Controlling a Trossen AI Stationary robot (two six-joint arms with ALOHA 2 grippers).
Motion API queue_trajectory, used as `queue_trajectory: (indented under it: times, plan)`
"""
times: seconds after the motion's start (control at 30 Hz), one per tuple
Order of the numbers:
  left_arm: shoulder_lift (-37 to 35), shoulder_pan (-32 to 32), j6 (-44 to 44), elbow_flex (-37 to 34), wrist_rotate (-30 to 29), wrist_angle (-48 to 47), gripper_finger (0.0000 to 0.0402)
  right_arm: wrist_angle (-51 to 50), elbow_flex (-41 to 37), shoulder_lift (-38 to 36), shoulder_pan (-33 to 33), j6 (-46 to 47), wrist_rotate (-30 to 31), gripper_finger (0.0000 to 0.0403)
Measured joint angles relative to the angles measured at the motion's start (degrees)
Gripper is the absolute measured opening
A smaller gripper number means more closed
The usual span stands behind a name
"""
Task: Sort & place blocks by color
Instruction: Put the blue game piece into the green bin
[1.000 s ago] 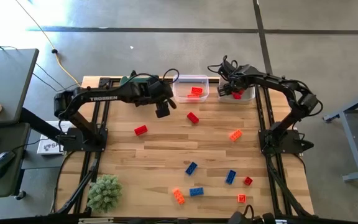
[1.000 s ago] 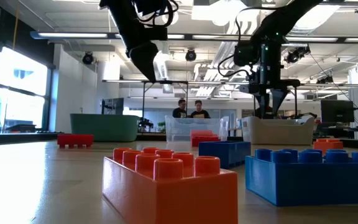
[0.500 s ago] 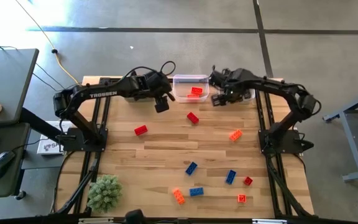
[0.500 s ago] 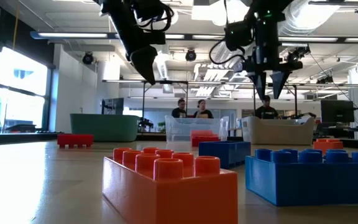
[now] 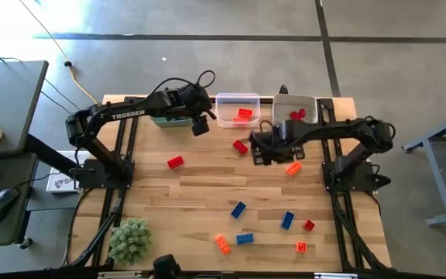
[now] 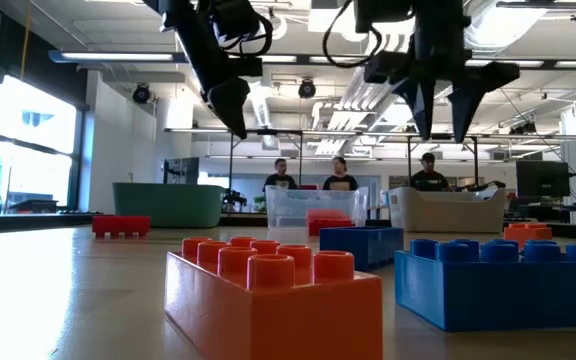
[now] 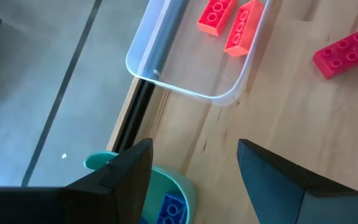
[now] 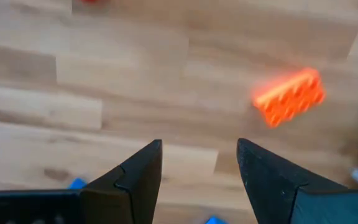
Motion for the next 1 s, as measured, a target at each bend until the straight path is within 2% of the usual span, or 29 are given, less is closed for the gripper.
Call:
queue_trajectory:
  times: [0.27,0.5,0.63,1.0]
  plan:
    - [0.0,0.04,4.8,0.0,1.44,3.21,0.0223,0.23,0.0,0.0,11.88,15.86,-1.98,0.0196]
    - [0.0,-0.03,3.59,0.0,1.03,1.77,0.0223,4.78,0.0,0.0,20.75,16.38,-4.86,0.0196]
    - [0.0,-0.9,2.03,0.0,1.25,-1.84,0.0223,7.72,0.0,0.0,24.11,13.33,-4.86,0.0196]
    - [0.0,-6.33,-11.43,0.0,1.36,-10.97,0.0223,13.09,0.0,0.0,28.12,-8.61,-1.9,0.0201]
